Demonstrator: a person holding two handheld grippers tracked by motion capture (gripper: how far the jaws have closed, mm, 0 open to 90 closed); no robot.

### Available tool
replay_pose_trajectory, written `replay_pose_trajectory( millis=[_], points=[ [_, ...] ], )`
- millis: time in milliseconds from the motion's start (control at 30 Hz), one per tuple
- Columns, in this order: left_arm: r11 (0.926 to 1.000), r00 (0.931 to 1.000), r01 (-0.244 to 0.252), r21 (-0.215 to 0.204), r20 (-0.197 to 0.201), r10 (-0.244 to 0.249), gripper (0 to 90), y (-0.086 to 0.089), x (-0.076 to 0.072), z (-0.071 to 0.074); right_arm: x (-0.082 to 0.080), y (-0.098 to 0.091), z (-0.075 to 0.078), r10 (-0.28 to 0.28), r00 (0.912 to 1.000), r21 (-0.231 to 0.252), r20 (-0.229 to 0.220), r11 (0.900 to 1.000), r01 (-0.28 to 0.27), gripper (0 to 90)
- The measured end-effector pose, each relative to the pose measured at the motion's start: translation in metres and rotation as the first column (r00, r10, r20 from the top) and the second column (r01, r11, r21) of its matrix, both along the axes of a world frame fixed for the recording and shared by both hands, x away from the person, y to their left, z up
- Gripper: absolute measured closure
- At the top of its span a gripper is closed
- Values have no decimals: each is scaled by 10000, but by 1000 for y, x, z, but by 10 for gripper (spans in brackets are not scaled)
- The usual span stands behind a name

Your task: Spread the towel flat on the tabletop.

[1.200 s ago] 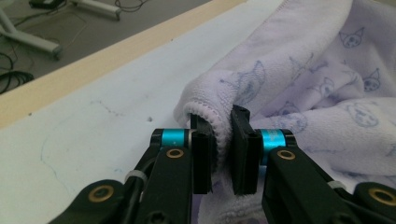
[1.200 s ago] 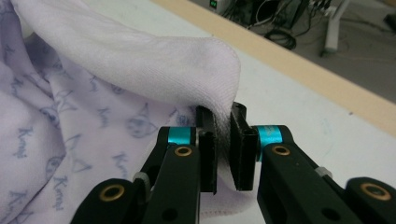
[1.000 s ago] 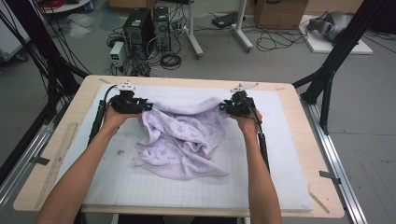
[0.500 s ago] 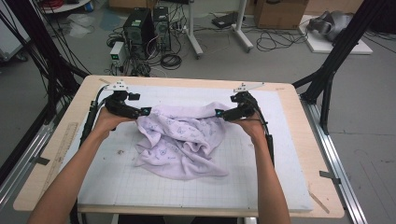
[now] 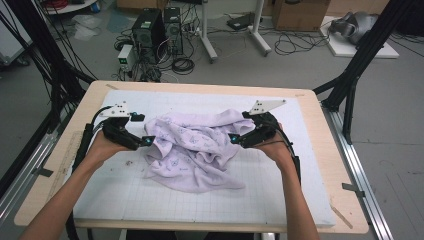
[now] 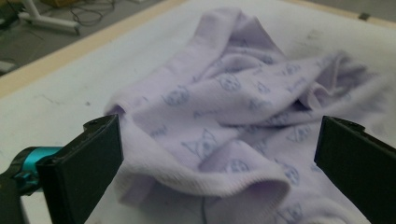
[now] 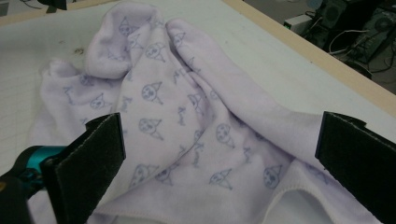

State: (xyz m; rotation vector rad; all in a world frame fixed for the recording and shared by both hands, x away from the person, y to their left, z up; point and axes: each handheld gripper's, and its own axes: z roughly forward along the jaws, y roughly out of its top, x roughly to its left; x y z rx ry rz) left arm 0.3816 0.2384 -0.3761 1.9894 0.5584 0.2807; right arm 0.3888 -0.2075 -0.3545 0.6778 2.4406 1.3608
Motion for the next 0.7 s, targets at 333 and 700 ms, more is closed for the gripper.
replay_pose_trajectory(
  millis=[333, 700],
  points=[
    [9981, 9994, 287, 537, 200, -298, 17, -3, -24, -8, -28, -8, -12, 119, 9999, -117, 119, 9999, -118, 5],
    [9970, 9992, 357, 683, 130, -367, 17, -9, -36, -17, -43, 13, -28, 697, 9975, -586, -88, 9958, -701, 28]
  ],
)
